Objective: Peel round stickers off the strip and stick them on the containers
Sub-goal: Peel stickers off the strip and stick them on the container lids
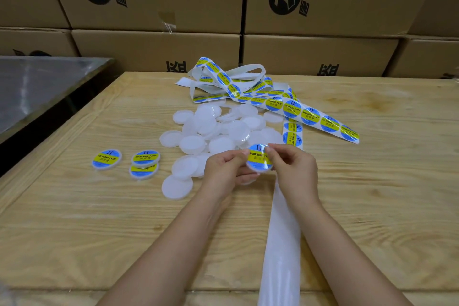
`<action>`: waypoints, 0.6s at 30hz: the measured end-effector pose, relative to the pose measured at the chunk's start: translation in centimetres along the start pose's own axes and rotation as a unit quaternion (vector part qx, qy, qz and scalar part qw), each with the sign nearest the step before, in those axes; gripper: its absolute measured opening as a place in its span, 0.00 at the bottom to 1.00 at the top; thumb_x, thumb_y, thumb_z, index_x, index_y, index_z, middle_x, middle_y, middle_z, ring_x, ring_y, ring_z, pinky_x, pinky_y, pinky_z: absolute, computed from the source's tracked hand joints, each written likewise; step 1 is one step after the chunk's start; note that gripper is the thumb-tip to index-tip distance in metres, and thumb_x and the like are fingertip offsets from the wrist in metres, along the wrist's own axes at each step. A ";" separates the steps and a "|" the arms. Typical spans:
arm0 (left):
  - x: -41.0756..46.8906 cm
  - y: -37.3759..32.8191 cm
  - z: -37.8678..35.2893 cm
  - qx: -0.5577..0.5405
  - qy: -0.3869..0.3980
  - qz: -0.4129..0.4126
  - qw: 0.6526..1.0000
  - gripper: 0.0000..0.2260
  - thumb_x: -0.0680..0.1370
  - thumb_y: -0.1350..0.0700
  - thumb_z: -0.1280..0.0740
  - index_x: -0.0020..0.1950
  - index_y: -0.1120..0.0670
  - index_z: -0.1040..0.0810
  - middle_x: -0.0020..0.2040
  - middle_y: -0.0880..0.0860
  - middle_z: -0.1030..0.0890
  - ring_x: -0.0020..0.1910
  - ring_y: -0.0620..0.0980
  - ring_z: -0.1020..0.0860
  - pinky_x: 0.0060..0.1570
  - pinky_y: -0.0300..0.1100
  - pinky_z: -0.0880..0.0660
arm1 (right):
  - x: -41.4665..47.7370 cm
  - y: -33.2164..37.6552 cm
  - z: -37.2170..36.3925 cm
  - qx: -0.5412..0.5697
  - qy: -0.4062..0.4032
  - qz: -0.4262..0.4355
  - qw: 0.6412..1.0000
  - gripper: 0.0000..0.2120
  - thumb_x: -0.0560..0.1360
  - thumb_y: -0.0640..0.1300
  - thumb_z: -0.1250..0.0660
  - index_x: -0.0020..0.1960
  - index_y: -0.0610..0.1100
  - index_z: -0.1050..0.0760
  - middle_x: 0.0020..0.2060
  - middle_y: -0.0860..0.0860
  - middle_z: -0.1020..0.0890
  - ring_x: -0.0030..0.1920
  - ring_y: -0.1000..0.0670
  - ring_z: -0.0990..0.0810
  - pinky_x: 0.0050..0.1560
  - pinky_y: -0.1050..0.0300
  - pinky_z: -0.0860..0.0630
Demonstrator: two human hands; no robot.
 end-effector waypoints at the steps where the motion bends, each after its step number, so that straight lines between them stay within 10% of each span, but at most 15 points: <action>1: -0.2 0.0 -0.3 0.001 0.009 0.001 1.000 0.06 0.77 0.62 0.35 0.43 0.61 0.21 0.34 0.57 0.17 0.31 0.52 0.18 0.30 0.39 0.22 | 0.0 -0.4 0.1 0.030 -0.014 -0.018 0.999 0.02 0.73 0.41 0.30 0.43 0.43 0.19 0.38 0.50 0.16 0.40 0.52 0.18 0.48 0.53 0.22; 18: 0.2 -1.1 1.0 -0.061 0.001 -0.012 0.998 0.06 0.76 0.56 0.33 0.44 0.58 0.20 0.37 0.54 0.17 0.32 0.47 0.19 0.32 0.38 0.22 | -0.9 0.5 -2.9 0.119 0.104 0.013 0.987 0.14 0.70 0.36 0.28 0.50 0.47 0.27 0.45 0.51 0.19 0.42 0.56 0.22 0.45 0.62 0.25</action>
Point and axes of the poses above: each hand's wrist, its own x-axis towards the middle knuckle, its own z-axis out of the back of the hand, y = z × x, the point moved 8 cm from there along x, towards the middle knuckle
